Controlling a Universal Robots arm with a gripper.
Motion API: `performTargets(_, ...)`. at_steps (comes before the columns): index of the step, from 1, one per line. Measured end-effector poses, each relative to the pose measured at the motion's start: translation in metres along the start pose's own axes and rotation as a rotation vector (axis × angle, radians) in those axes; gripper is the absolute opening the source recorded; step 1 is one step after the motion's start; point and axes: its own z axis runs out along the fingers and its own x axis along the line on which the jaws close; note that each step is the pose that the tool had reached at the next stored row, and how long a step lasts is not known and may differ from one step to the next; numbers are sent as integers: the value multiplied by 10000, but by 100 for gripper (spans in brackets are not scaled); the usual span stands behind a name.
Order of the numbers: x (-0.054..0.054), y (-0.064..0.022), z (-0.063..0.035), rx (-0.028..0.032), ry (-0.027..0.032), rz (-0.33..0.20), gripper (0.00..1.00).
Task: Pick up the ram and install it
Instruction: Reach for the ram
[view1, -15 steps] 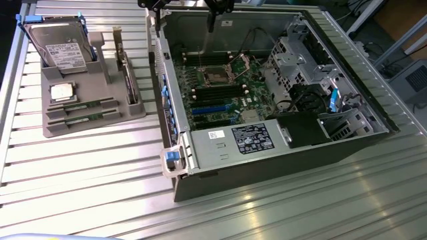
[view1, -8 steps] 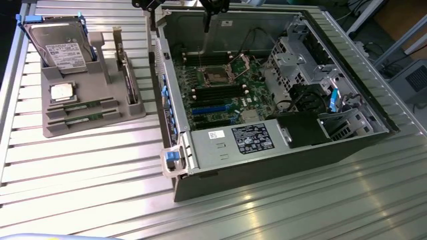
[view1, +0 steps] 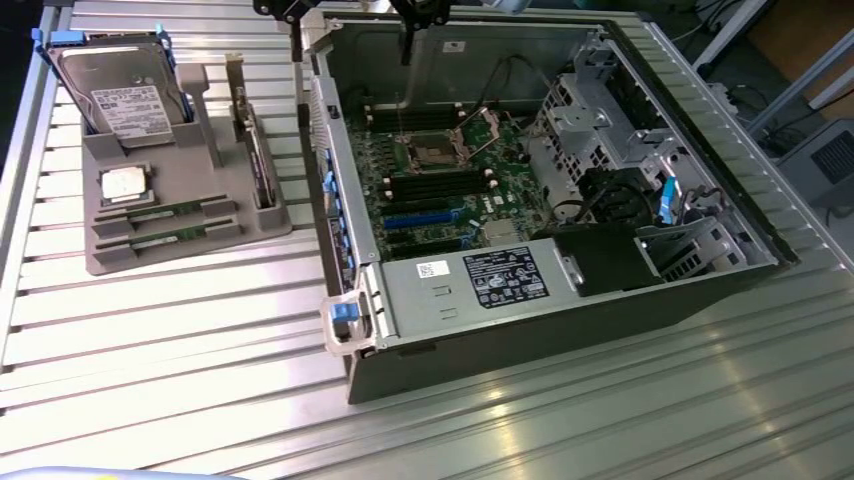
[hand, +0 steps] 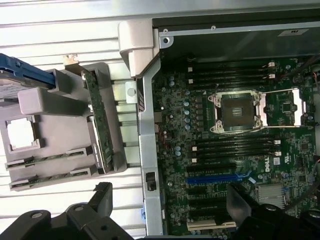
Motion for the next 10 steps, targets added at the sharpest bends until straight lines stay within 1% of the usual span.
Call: performTargets(10,71,-5,-2,0,0,0,99)
